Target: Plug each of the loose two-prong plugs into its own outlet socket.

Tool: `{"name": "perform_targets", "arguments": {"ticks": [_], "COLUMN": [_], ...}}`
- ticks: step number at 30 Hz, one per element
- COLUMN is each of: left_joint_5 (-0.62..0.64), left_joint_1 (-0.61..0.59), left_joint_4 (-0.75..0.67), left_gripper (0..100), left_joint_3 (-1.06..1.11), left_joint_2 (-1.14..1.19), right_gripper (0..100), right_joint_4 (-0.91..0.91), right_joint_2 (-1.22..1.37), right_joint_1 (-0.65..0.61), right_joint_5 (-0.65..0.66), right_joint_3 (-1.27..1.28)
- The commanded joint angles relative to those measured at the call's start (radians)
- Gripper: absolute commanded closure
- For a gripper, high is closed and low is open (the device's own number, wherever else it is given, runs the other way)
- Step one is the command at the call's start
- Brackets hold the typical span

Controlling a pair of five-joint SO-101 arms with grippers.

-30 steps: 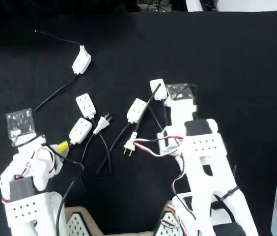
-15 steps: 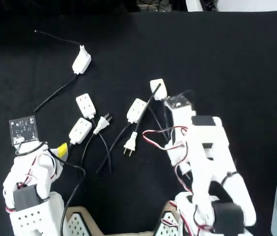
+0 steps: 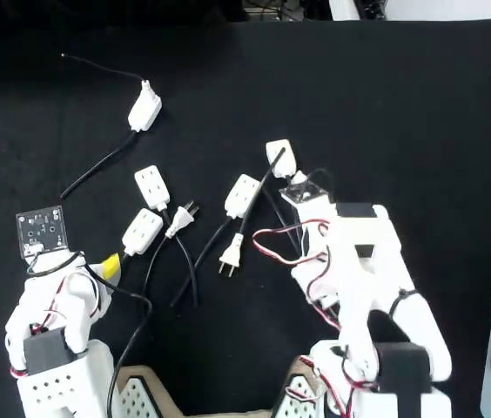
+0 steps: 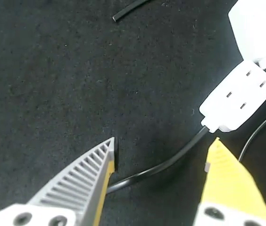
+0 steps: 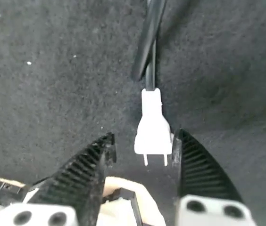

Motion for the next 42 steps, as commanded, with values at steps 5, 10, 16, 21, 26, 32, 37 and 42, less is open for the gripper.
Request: {"name": "perform_targets", "arguments": {"ticks": [5, 10, 16, 21, 26, 32, 37, 42], "left_joint_5": [-0.005, -0.005, -0.005, -0.005, -0.005, -0.005, -0.005, -0.005], "left_joint_1": [-0.002, 0.001, 0.001, 0.001, 0.001, 0.001, 0.001, 0.001], "left_joint_4": [0.002, 0.0, -0.002, -0.002, -0.002, -0.002, -0.002, -0.002], "left_gripper": [70, 70, 70, 70, 70, 70, 70, 70], "left_joint_3": [0.002, 0.008, 0.008, 0.008, 0.008, 0.008, 0.008, 0.008], "left_joint_2": [-0.009, -0.009, -0.009, -0.009, -0.009, -0.009, -0.009, -0.009], "right_gripper": [89.1, 98.5, 98.7, 98.7, 98.7, 98.7, 98.4, 88.5], "right_joint_4": [-0.175, -0.196, -0.1, -0.077, -0.224, -0.534, -0.624, -0.497], "right_joint_2": [0.173, 0.16, -0.016, -0.174, -0.228, -0.228, -0.226, -0.236], "right_joint_1": [0.015, 0.02, 0.077, 0.074, 0.057, 0.044, 0.018, 0.026], "right_joint_5": [0.009, 0.009, 0.011, 0.009, 0.005, 0.005, 0.005, 0.003], "right_joint_3": [-0.036, -0.056, -0.122, -0.16, -0.143, 0.012, 0.117, 0.073]}}
